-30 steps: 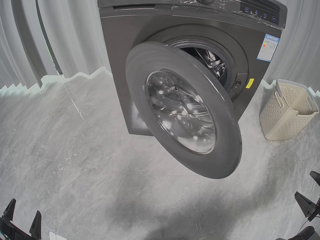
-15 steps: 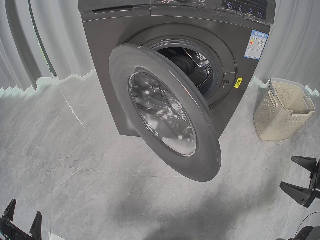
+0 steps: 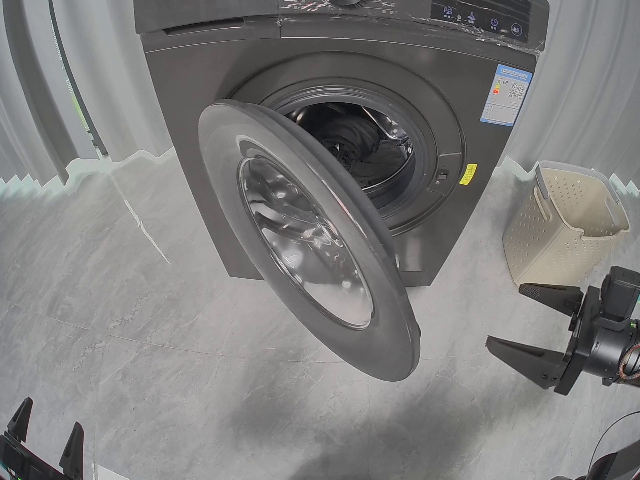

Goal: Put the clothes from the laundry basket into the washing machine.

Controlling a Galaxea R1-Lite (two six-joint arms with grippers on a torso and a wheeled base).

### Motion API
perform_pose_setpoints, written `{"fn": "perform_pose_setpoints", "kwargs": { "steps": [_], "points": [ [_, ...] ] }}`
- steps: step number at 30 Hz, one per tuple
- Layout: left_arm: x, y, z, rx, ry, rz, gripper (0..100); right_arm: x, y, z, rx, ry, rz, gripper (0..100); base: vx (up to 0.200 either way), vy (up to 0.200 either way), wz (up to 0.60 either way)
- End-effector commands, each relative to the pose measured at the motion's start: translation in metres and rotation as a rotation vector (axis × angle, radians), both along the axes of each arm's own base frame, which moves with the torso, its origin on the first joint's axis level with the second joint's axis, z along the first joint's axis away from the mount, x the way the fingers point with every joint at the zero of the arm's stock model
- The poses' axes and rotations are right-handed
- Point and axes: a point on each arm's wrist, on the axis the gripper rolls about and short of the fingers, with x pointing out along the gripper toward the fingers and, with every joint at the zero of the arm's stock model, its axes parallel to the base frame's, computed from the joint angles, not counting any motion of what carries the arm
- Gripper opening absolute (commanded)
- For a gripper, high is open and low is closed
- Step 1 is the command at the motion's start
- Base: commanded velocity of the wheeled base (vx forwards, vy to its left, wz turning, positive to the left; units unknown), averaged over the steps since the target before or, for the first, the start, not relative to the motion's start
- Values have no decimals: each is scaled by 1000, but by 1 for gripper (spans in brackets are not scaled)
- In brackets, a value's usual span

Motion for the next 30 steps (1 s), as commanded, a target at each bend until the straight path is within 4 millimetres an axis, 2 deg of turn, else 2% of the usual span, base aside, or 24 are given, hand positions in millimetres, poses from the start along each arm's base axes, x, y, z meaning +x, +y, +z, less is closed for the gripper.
{"fn": "perform_pose_setpoints", "kwargs": {
  "steps": [1, 8, 14, 20, 30],
  "points": [
    [0, 0, -5, 0, 4, 0, 100, 8, 22, -2, -21, 29, 63, 100, 0, 0, 0],
    [0, 0, -5, 0, 4, 0, 100, 12, 35, -7, -42, 54, 109, 100, 0, 0, 0],
    [0, 0, -5, 0, 4, 0, 100, 27, 58, -10, -19, 23, 129, 100, 0, 0, 0],
    [0, 0, -5, 3, 2, 2, 100, 30, 61, -11, -16, 19, 123, 100, 0, 200, 0],
    [0, 0, -5, 1, 2, 0, 100, 36, 63, -13, -23, 27, 113, 100, 0, 0, 0]
  ]
}}
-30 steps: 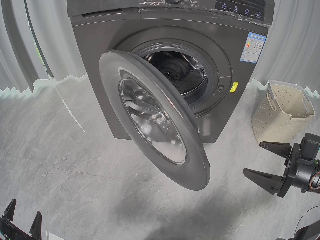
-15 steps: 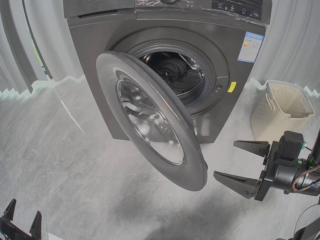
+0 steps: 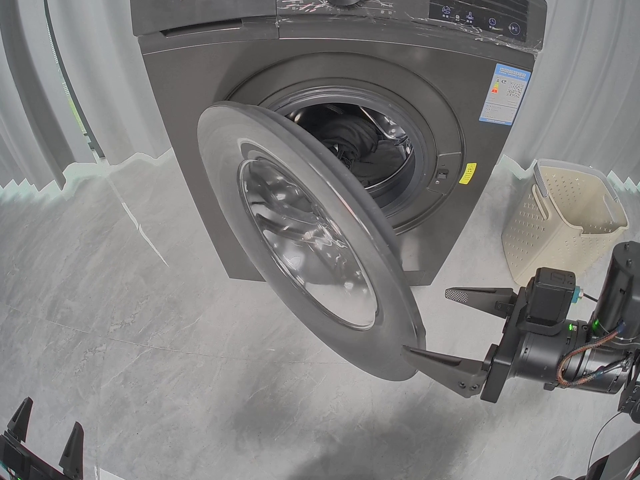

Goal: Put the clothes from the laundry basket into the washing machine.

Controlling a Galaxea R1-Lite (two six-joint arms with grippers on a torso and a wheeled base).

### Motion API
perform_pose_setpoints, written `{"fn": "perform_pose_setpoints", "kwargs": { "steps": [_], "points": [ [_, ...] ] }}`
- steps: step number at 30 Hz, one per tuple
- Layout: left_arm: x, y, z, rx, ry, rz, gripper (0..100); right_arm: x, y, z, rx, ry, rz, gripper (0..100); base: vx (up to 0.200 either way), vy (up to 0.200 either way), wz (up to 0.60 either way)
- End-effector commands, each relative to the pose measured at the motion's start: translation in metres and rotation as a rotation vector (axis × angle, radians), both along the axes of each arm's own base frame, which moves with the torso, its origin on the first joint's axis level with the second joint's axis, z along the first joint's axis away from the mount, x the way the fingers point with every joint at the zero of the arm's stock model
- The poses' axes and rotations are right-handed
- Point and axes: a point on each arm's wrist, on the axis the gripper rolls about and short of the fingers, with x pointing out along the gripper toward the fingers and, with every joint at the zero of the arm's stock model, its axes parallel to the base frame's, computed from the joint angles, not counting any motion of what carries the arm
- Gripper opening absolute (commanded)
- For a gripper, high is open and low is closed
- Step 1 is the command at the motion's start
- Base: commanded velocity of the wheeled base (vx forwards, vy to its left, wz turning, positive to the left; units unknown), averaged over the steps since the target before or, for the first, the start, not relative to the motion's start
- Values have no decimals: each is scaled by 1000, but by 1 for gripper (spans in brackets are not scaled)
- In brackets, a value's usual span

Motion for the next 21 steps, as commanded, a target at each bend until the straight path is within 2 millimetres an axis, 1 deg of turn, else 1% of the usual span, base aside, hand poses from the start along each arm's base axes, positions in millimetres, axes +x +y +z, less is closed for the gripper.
{"fn": "perform_pose_setpoints", "kwargs": {
  "steps": [1, 2, 5, 7, 9, 11, 14, 17, 18, 19, 21],
  "points": [
    [0, 0, -5, 0, 2, 0, 100, 6, 2, -4, -15, 14, -14, 100, 0, 0, 0],
    [0, 0, -5, 0, 1, 0, 100, 8, 3, -6, -21, 21, -26, 100, 0, 0, 0],
    [0, 0, -5, 0, 2, 0, 100, 23, 3, -8, -31, 18, -133, 100, 0, 0, 0],
    [0, 0, -5, 2, 1, 0, 100, 39, -3, -8, -21, 1, -225, 100, 0, 0, 0],
    [0, 0, -5, 2, 1, 0, 100, 47, -9, -4, 7, -29, -266, 100, 0, 0, 0],
    [0, 0, -5, 2, 1, 0, 100, 53, -17, 0, 28, -64, -310, 100, 0, 0, 0],
    [0, 0, -5, 3, 1, 0, 100, 63, -40, 5, 35, -95, -409, 100, 0, 0, 0],
    [0, 0, -5, 5, 1, 0, 100, 62, -56, 12, 49, -121, -469, 100, 0, 0, 0],
    [0, 0, -5, 5, 1, 0, 100, 62, -57, 12, 50, -122, -472, 100, 0, 0, 0],
    [0, 0, -5, 5, 1, 0, 100, 60, -64, 14, 54, -130, -498, 100, 0, 0, 0],
    [0, 0, -5, 5, 1, 0, 100, 57, -66, 12, 50, -127, -506, 100, 0, 0, 0]
  ]
}}
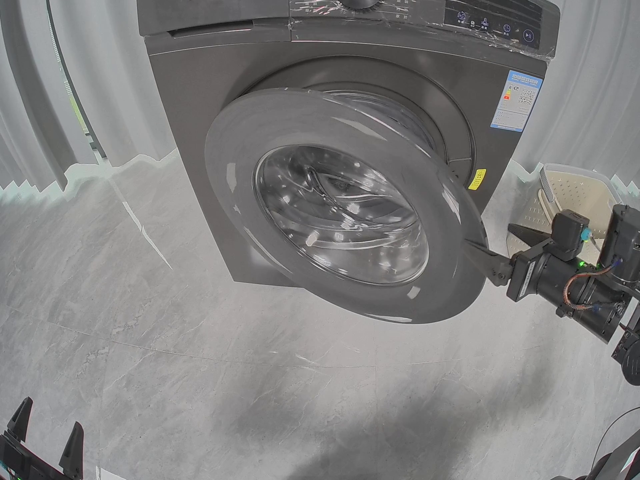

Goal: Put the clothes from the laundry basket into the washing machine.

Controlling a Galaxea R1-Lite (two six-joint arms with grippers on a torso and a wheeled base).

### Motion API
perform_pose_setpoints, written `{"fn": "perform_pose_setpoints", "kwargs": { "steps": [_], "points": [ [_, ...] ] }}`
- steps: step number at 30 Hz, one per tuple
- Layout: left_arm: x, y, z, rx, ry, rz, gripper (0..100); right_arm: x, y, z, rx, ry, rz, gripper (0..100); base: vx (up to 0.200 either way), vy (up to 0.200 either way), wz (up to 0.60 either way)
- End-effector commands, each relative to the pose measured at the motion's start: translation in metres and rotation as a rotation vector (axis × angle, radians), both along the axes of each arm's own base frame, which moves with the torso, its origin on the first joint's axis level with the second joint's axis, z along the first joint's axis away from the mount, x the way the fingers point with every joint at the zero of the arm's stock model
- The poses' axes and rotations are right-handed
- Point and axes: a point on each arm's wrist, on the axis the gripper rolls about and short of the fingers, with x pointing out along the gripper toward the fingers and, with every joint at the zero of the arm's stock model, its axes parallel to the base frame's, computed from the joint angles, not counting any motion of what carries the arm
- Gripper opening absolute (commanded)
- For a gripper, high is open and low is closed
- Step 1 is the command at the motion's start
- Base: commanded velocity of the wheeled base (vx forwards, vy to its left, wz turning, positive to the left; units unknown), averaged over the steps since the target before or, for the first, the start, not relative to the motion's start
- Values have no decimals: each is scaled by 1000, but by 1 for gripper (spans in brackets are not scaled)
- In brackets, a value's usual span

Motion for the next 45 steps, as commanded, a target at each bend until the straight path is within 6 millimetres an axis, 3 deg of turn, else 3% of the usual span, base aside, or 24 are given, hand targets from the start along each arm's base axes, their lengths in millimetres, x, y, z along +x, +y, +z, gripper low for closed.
{"fn": "perform_pose_setpoints", "kwargs": {
  "steps": [1, 6, 8, 9, 16, 23, 27, 33, 45],
  "points": [
    [0, 0, -5, 1, 0, 1, 100, -11, -17, 0, 3, -8, -54, 100, 0, 0, 0],
    [0, 0, -5, 1, 0, 1, 100, -27, -15, -24, -41, 71, -12, 100, 0, 0, 0],
    [0, 0, -5, 1, 0, 1, 100, -27, -15, -24, -41, 71, -12, 100, 0, 0, 0],
    [0, 0, -5, 1, 0, 1, 100, -44, -9, -36, -61, 107, 49, 100, 0, 0, 0],
    [0, 0, -5, 1, -1, 1, 100, -70, 10, -51, -91, 161, 223, 100, 143, 0, 0],
    [0, 0, -5, 1, 2, 1, 100, -58, 19, -40, -67, 127, 225, 100, 200, 0, 0],
    [0, 0, -5, -1, 2, 1, 100, -40, 28, -27, -40, 88, 205, 100, 150, 0, 0],
    [0, 0, -5, 1, 2, -1, 100, -19, 20, -10, -3, 27, 120, 100, 0, 0, 0],
    [0, 0, -5, 1, 0, 1, 100, -27, 13, -20, -7, 30, 108, 100, 0, 0, 0]
  ]
}}
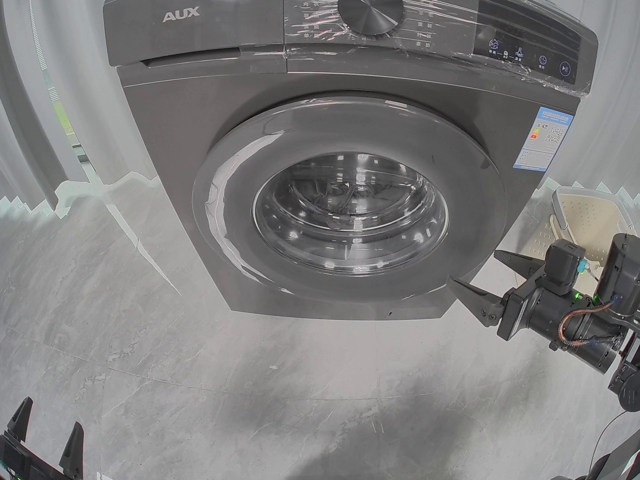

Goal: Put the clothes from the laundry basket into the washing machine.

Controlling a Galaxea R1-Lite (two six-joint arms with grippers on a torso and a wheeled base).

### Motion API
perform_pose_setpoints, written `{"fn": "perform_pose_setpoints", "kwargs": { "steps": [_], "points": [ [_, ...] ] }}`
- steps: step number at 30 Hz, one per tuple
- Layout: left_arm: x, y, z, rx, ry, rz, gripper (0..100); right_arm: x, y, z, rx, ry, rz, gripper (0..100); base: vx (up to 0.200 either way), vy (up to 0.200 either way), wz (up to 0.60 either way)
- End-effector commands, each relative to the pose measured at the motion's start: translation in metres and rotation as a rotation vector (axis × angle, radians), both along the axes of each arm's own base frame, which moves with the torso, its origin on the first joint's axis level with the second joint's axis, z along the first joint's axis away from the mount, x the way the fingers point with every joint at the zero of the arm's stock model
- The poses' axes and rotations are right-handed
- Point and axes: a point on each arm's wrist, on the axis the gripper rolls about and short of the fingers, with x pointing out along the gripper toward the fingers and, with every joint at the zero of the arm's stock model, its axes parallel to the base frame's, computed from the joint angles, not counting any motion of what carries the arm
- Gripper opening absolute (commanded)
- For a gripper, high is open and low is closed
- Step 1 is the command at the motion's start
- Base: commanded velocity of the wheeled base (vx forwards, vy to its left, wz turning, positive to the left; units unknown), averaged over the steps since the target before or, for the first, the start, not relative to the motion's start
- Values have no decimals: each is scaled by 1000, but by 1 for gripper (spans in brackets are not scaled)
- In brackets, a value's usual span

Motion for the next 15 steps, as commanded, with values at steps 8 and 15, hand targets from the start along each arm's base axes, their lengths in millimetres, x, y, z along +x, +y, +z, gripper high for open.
{"fn": "perform_pose_setpoints", "kwargs": {
  "steps": [8, 15],
  "points": [
    [0, 0, -5, 2, 0, 0, 100, -5, -2, -3, 19, -31, 15, 100, 75, 0, 0],
    [0, 0, -5, 0, 1, 0, 100, -2, -2, 3, 41, -68, 6, 100, 200, 0, 0]
  ]
}}
